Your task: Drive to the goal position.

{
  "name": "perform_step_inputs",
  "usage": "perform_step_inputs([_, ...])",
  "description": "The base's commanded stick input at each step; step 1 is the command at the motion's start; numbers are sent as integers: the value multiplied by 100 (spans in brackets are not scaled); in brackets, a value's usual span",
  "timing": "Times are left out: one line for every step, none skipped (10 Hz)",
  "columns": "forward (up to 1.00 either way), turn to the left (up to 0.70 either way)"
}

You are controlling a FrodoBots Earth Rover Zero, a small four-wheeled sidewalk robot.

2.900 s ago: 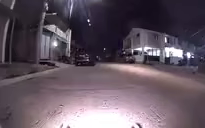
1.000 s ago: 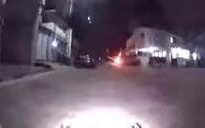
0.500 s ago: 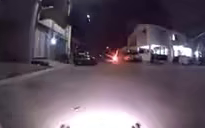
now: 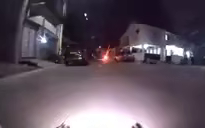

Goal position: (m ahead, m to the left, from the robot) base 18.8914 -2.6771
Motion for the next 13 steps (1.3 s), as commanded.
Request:
perform_step_inputs([70, 0])
perform_step_inputs([70, 0])
perform_step_inputs([70, 0])
perform_step_inputs([70, 0])
perform_step_inputs([70, 0])
perform_step_inputs([70, 0])
perform_step_inputs([70, 0])
perform_step_inputs([70, 0])
perform_step_inputs([71, 0])
perform_step_inputs([85, 0])
perform_step_inputs([85, 0])
perform_step_inputs([85, 0])
perform_step_inputs([85, 0])
